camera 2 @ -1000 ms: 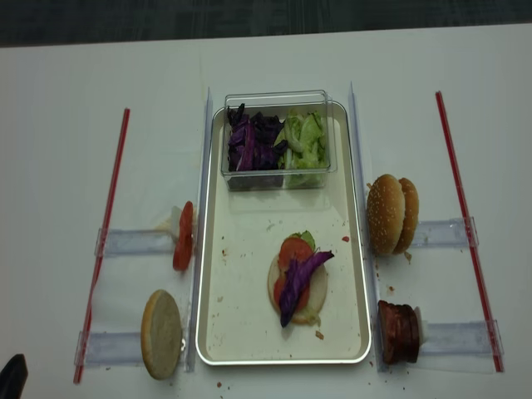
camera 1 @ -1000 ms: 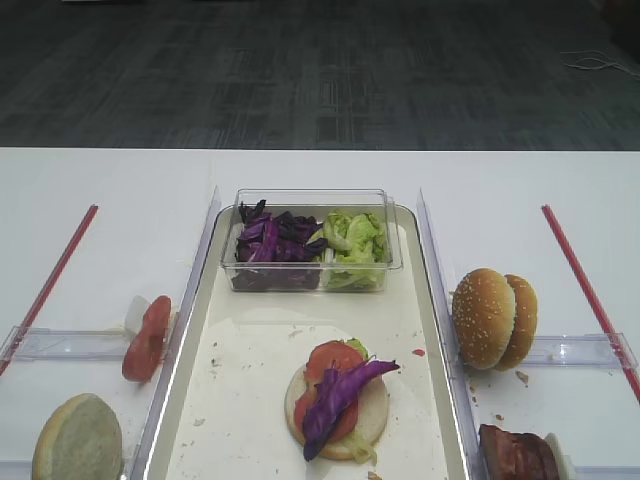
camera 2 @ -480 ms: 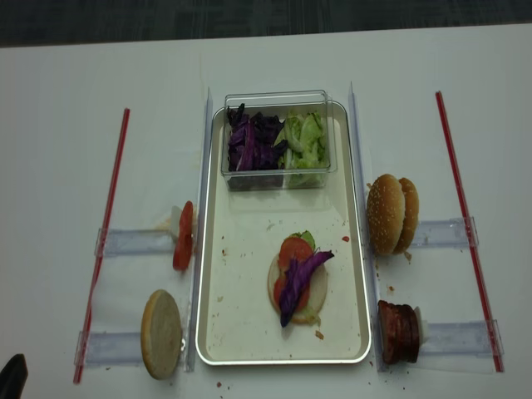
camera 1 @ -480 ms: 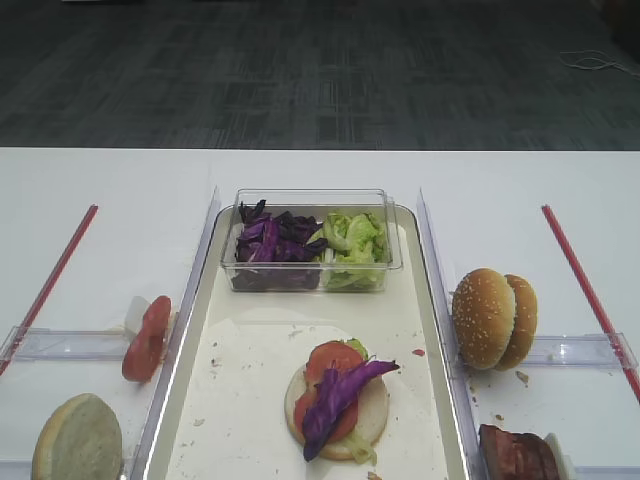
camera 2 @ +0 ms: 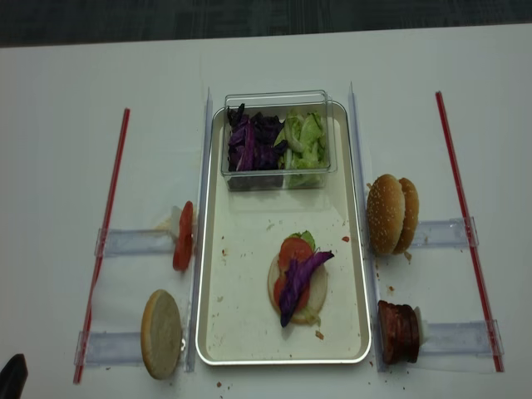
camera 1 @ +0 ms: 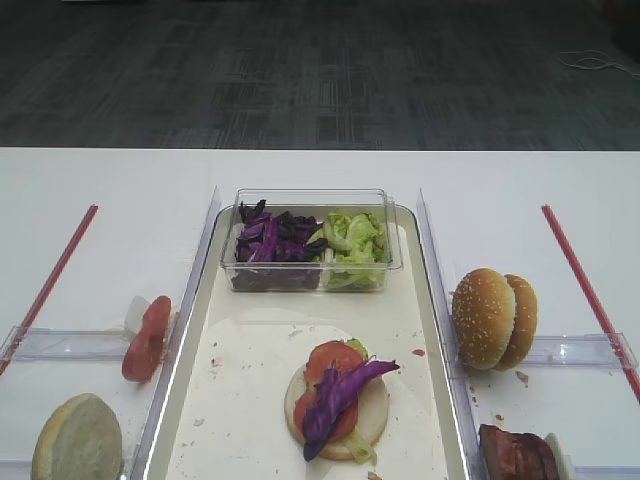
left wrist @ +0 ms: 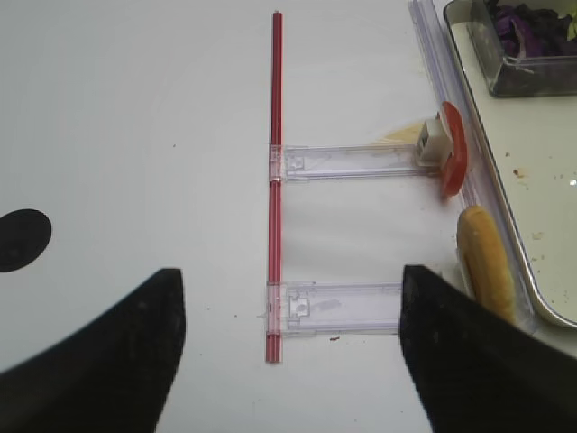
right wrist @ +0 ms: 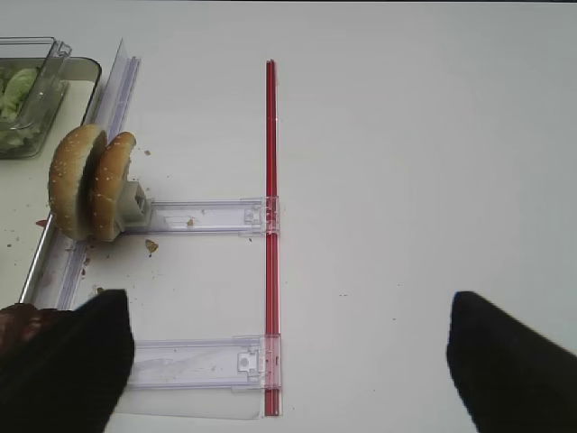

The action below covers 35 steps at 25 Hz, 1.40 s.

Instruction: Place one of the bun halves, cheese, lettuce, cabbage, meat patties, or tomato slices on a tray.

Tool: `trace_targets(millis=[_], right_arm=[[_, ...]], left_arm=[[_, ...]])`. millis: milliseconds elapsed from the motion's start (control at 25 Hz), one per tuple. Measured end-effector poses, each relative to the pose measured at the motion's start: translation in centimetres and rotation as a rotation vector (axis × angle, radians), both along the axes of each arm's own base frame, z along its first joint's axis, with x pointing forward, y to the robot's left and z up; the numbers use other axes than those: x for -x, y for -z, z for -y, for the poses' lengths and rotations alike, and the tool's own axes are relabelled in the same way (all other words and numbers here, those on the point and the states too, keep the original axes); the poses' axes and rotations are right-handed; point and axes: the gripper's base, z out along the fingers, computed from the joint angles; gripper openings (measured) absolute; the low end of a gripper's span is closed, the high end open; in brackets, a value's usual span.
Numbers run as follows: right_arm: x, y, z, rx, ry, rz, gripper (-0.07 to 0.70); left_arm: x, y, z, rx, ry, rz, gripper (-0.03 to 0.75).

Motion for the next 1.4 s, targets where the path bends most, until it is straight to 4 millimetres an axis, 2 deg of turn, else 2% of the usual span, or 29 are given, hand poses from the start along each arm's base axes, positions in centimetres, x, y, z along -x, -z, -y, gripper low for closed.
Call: trace_targets(millis=[1400], right_arm=[[0.0,0.0,0.0,-0.003,0.002,0.0,0.692]], left_arm=[[0.0,0.0,0.0,0.0,0.0,0.0,0.475]])
